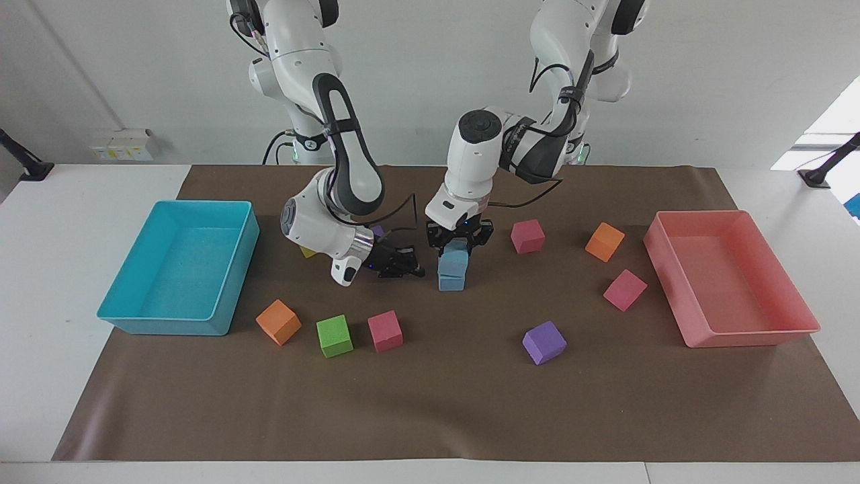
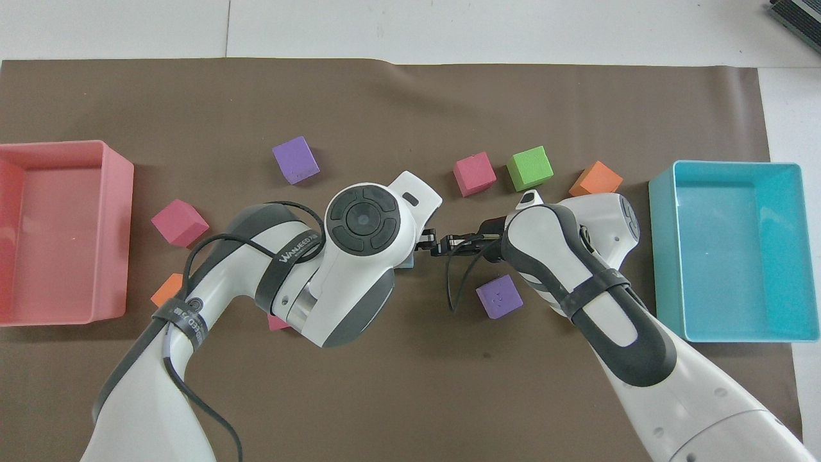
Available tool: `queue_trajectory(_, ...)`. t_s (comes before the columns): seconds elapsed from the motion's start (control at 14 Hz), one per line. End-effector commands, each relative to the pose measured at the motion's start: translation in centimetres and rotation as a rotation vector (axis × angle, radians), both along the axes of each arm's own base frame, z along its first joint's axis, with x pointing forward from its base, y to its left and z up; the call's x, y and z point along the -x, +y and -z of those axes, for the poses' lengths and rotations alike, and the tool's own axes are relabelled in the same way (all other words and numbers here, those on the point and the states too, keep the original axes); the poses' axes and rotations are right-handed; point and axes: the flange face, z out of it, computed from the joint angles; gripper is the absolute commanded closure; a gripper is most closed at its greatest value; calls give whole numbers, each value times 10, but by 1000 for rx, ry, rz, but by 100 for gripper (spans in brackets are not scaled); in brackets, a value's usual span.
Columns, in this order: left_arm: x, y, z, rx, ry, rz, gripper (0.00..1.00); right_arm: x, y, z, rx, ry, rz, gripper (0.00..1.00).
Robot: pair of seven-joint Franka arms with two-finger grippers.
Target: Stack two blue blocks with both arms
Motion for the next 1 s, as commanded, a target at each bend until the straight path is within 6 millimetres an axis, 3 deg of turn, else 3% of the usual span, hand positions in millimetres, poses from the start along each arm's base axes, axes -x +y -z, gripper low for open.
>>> queue_trajectory(0.0, 0, -2, 1, -1, -12, -7, 37, 1, -1, 3, -10, -20, 16, 100)
queue_trajectory(0.29, 1, -2, 3, -3, -10, -2, 35, 1, -1, 3, -10, -20, 16, 100)
queue_trajectory(0.43, 0, -2, 2, 5, -19, -2, 18, 1, -1, 3, -10, -21, 18, 100)
queue_trajectory(0.5, 0, -2, 2, 6, -21, -1, 14, 1, -1, 3, -10, -21, 18, 100)
queue_trajectory(0.93, 0, -2, 2, 6, -22, 1, 10, 1, -1, 3, -9, -20, 17, 100)
